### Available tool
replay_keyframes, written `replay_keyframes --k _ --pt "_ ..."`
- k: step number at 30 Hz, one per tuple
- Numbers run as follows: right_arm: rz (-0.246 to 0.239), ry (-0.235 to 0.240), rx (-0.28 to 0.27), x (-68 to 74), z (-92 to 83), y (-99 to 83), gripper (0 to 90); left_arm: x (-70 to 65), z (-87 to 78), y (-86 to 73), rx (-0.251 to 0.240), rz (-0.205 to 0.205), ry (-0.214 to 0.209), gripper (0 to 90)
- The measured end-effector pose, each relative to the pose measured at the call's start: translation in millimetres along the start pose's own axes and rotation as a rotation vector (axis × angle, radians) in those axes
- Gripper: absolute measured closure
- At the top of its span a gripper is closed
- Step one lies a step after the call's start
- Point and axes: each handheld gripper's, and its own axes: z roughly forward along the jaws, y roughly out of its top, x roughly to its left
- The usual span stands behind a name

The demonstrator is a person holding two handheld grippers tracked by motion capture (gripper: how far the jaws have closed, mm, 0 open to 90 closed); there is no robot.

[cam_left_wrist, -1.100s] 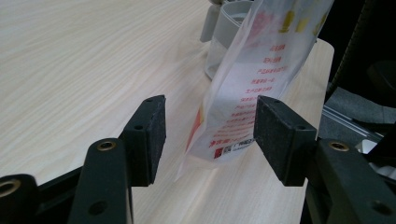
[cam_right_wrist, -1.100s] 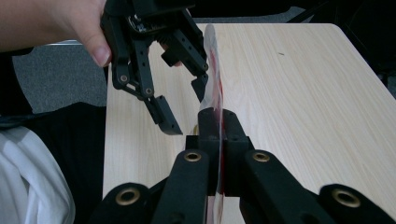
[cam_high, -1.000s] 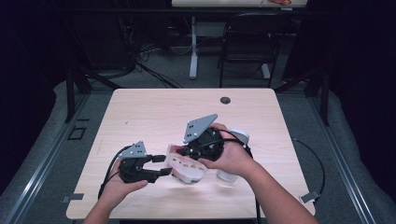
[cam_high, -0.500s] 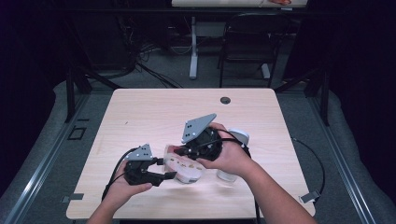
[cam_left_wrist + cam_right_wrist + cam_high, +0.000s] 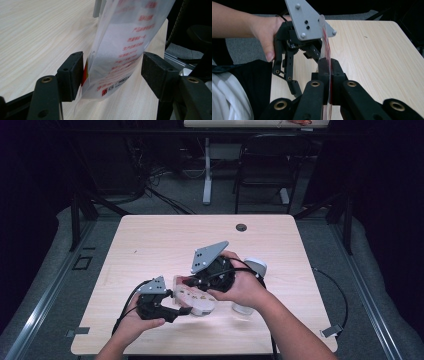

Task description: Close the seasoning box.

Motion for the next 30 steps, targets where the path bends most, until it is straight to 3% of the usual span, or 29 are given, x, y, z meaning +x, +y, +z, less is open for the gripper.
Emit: replay_keyframes --k 22,27,29,30 --pt "-0.015 0.014 -0.037 3.6 -6.7 7.5 90.0 2.8 14.3 -9.2 0.014 -0.015 -0.049 31.3" --pt "-0.015 0.015 -0.038 4.3 -8.0 6.9 90.0 1.0 13.6 -9.0 0.027 -0.003 -0.057 36.5" --pt "-0.013 0.017 -0.040 4.0 -8.3 5.8 90.0 0.8 13.7 -9.1 0.037 -0.006 -0.063 46.1" --pt "-0.013 0.017 -0.040 4.0 -8.3 5.8 90.0 0.8 13.8 -9.2 0.038 -0.004 -0.060 46.1"
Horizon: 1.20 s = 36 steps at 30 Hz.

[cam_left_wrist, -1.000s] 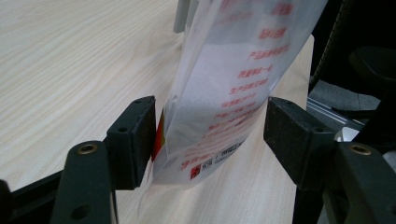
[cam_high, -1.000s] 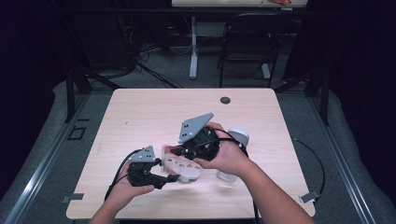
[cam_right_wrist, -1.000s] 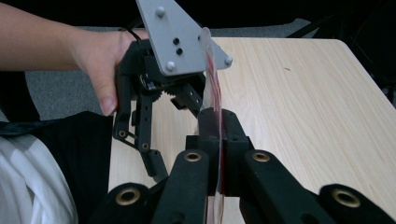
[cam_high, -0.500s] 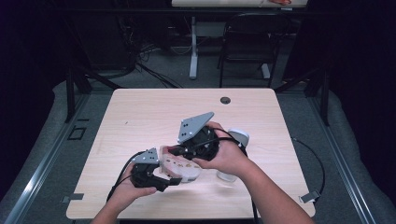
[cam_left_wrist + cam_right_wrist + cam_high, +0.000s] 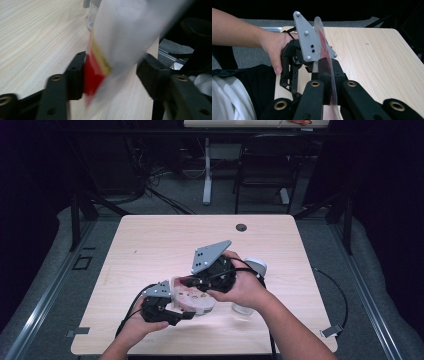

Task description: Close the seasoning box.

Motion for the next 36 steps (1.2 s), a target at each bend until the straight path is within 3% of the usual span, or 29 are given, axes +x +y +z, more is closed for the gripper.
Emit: replay_keyframes --k 8,24,36 --pt "0.004 0.006 -0.002 -2.0 -1.7 -4.5 90.0 -1.1 0.4 -0.5 0.019 0.001 -0.010 58.7" --pt "0.020 0.010 0.000 -6.6 -3.8 -12.2 88.7 -0.3 -4.5 1.3 0.065 -0.004 0.001 63.0" --pt "0.037 -0.017 -0.019 -9.0 -11.4 -21.8 88.6 -1.2 -9.7 4.0 0.098 0.001 0.031 64.4"
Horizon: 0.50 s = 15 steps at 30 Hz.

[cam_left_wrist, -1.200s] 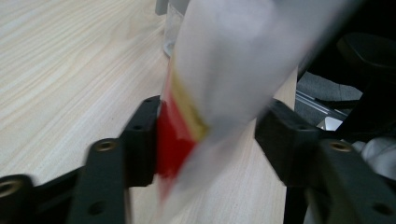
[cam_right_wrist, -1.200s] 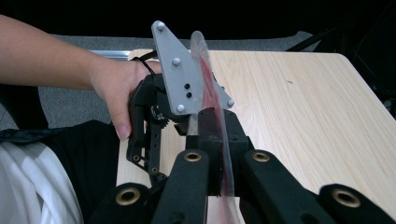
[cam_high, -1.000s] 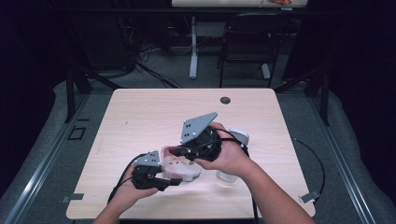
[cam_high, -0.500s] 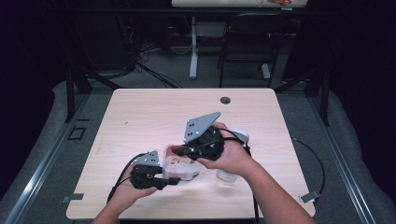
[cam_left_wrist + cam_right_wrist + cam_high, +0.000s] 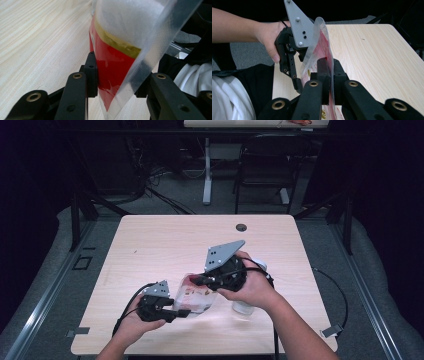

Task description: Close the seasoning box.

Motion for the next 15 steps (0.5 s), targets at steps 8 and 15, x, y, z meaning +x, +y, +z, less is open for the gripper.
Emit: replay_keyframes --k 8,15 --pt "0.016 -0.014 -0.023 -3.6 -5.8 -7.5 89.1 1.1 -6.2 1.1 -0.013 -0.001 0.003 65.1" --pt "0.054 -0.033 -0.058 -7.9 -10.9 -16.5 89.3 3.8 -15.4 1.0 -0.034 -0.007 0.012 65.8"
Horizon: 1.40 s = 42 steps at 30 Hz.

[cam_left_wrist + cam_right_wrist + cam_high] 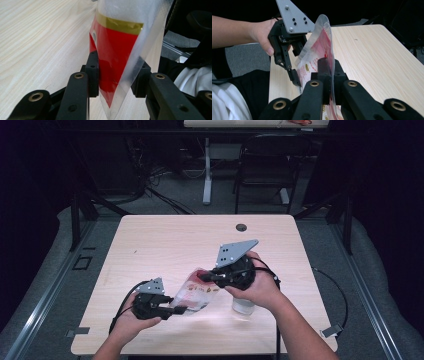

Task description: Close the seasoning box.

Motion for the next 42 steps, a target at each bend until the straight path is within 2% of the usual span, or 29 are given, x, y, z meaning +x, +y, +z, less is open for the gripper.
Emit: replay_keyframes --k 4,12,18,42 --pt "0.018 -0.006 -0.014 -2.0 -2.3 -4.7 89.3 0.8 -4.1 0.2 -0.009 -0.002 0.001 66.1" --pt "0.042 -0.021 -0.004 -5.5 -5.1 -14.4 89.2 2.6 -7.2 -0.4 -0.017 -0.003 0.003 66.4" --pt "0.055 -0.030 0.009 -7.9 -5.1 -23.4 89.0 3.5 -3.8 -1.6 -0.002 -0.008 0.006 66.6" --pt "0.137 -0.051 -0.007 -15.5 9.7 -66.8 88.4 11.8 6.1 -11.2 0.061 -0.041 0.015 67.2"
